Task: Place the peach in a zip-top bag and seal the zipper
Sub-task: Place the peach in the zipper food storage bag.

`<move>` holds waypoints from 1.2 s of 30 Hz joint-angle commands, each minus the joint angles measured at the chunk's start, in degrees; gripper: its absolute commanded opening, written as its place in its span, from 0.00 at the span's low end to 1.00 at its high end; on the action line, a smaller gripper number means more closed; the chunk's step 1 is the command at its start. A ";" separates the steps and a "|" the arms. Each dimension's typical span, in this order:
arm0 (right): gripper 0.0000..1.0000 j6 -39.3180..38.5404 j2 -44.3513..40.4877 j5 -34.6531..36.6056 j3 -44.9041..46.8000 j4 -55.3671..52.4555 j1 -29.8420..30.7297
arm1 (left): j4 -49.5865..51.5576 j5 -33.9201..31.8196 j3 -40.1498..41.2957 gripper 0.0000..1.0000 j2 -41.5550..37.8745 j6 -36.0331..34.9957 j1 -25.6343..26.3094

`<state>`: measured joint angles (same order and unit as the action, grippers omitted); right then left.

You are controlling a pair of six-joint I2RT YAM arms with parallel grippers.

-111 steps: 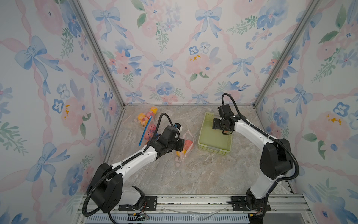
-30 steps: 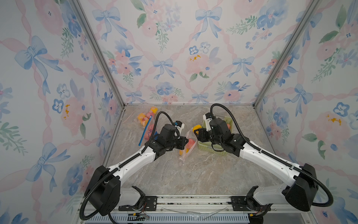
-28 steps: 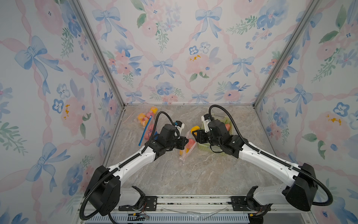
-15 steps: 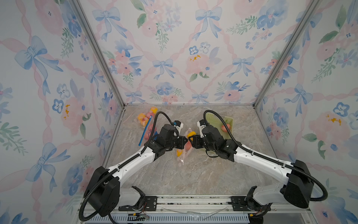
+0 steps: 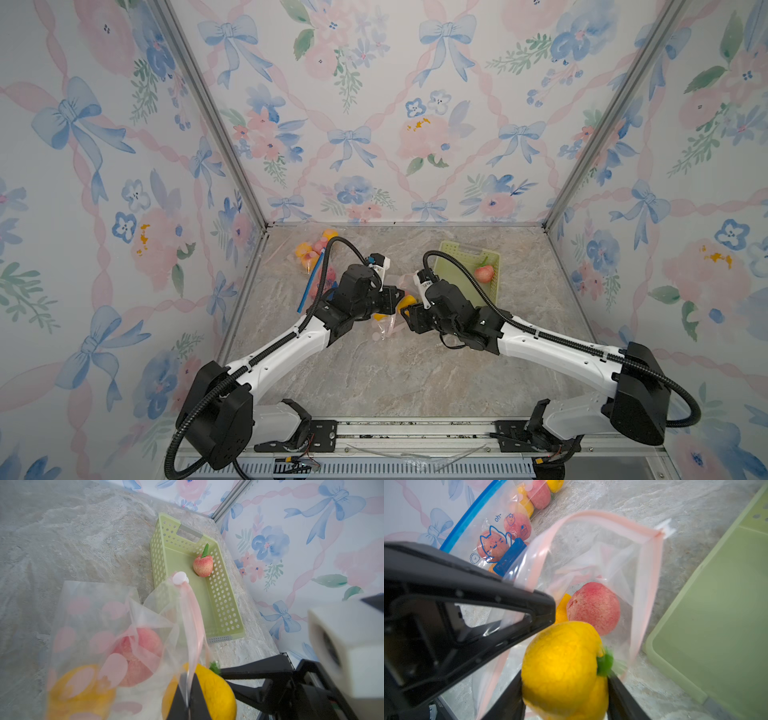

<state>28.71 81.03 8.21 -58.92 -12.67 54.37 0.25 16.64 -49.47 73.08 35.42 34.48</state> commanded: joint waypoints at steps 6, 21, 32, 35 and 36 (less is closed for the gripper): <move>0.61 -7.01 -0.08 5.44 0.11 -0.76 0.20 | 0.12 7.58 0.21 0.00 -2.19 1.41 0.61; 0.65 -6.18 2.12 0.69 -1.79 -6.01 -0.01 | -0.94 8.47 -0.23 0.00 -1.12 2.79 0.34; 0.85 -5.36 -0.46 0.58 -5.25 -10.52 0.48 | -1.90 7.00 1.33 0.00 -0.58 3.58 0.18; 0.85 -5.68 -2.02 0.25 -6.63 -10.75 0.31 | -1.75 6.82 2.00 0.00 -0.41 3.54 -0.10; 0.85 -5.55 -2.53 0.08 -6.80 -10.58 0.09 | -1.83 6.94 2.16 0.00 -0.27 3.60 -0.12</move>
<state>23.11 81.49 8.95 -63.16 -21.93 54.48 -0.32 23.83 -48.49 72.71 38.68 34.70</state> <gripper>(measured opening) 0.849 0.048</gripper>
